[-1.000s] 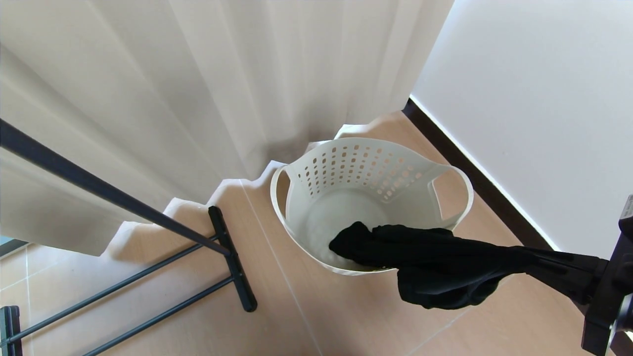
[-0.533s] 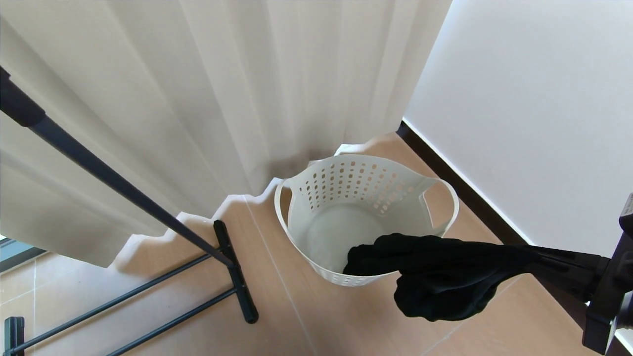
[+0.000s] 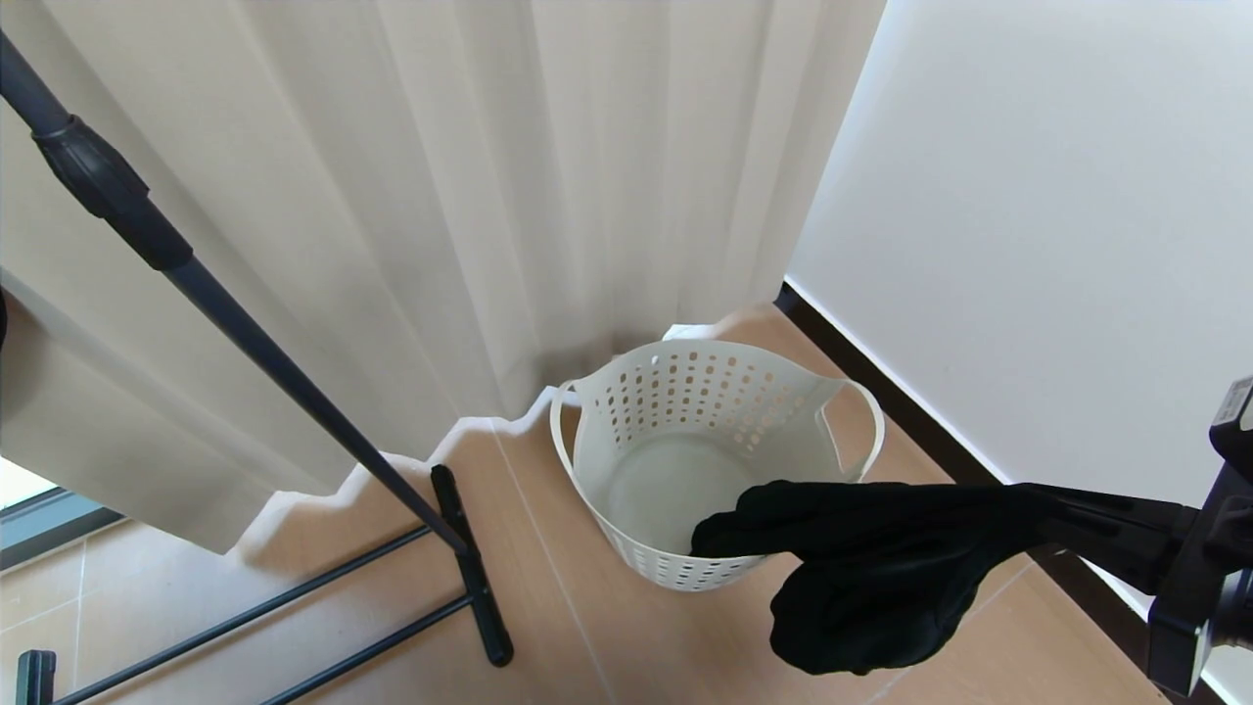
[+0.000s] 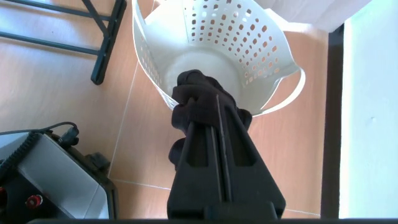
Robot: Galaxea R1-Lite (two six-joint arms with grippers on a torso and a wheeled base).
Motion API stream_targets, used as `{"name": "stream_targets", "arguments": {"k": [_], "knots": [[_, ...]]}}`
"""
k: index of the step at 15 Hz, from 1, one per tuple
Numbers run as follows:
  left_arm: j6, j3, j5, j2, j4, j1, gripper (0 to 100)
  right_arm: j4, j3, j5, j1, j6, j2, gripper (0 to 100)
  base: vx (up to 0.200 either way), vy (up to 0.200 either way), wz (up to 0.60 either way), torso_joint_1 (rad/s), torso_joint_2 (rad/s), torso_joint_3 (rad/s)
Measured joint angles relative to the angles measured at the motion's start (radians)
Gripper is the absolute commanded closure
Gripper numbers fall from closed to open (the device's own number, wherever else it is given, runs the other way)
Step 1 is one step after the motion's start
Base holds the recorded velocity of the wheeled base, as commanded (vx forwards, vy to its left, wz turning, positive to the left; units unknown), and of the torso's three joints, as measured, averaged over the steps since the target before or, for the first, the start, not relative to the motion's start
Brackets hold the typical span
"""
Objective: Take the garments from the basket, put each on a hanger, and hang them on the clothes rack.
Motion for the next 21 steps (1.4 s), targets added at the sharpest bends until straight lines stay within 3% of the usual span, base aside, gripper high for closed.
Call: {"name": "stream_targets", "arguments": {"k": [14,21], "knots": [[0.0,0.0,0.0,0.0,0.001,0.0,0,0.0,0.006,0.002,-0.014,-0.002,0.008,100,0.0,0.0,0.0,0.002,-0.01,0.175],[0.0,0.0,0.0,0.0,0.0,0.0,0,0.0,0.004,0.001,-0.014,-0.001,0.017,100,0.0,0.0,0.0,0.039,-0.38,-0.243]]}}
